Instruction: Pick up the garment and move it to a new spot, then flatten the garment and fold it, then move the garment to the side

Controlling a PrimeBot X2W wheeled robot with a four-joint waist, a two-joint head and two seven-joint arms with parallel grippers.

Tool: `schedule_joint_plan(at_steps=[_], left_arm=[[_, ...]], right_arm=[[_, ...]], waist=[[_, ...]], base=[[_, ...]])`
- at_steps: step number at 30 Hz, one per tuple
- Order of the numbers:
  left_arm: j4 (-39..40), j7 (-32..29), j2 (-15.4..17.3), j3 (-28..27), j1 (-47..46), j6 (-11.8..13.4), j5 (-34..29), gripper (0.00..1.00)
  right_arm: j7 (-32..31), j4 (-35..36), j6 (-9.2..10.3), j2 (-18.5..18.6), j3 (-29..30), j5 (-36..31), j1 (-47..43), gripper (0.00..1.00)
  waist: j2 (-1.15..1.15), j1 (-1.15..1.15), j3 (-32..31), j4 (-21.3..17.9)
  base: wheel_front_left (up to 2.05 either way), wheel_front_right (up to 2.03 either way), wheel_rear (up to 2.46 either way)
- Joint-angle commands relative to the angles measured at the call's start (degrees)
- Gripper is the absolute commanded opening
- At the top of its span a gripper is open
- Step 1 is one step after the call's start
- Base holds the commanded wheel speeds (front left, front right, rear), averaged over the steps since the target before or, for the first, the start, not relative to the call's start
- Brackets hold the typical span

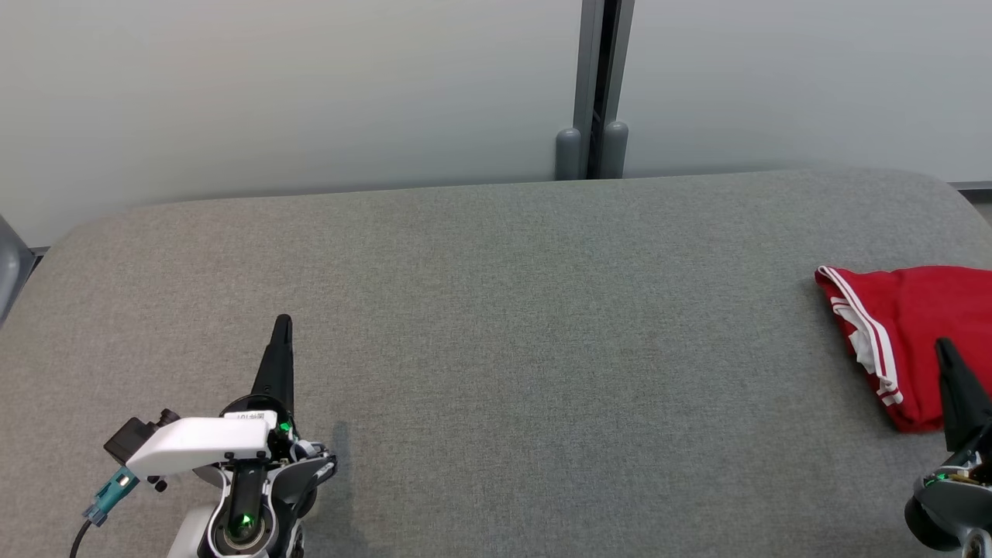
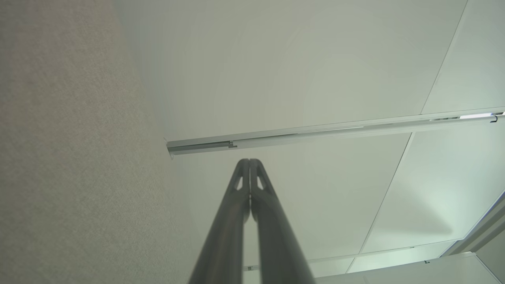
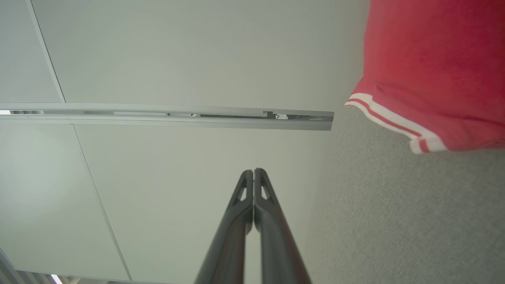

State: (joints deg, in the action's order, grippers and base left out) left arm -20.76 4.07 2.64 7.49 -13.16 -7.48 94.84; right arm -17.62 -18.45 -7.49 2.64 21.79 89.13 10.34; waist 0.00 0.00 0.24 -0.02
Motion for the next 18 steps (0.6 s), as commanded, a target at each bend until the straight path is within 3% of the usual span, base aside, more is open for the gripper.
schedule_joint_plan(at_steps=[1,18], left_arm=[[0.1,-0.1,0.2,-0.2,-0.8,-0.3,0.1,0.0],[0.1,-0.1,0.2,-0.2,-0.8,-0.3,0.1,0.0]], right_arm=[[-0.1,0.0,0.0,0.5,0.1,0.1,0.5,0.0],[-0.1,0.0,0.0,0.5,0.1,0.1,0.5,0.0]], waist=[[0.0,0.0,0.0,0.0],[0.0,0.0,0.0,0.0]], base=[[0.0,0.0,0.0],[0.0,0.0,0.0]])
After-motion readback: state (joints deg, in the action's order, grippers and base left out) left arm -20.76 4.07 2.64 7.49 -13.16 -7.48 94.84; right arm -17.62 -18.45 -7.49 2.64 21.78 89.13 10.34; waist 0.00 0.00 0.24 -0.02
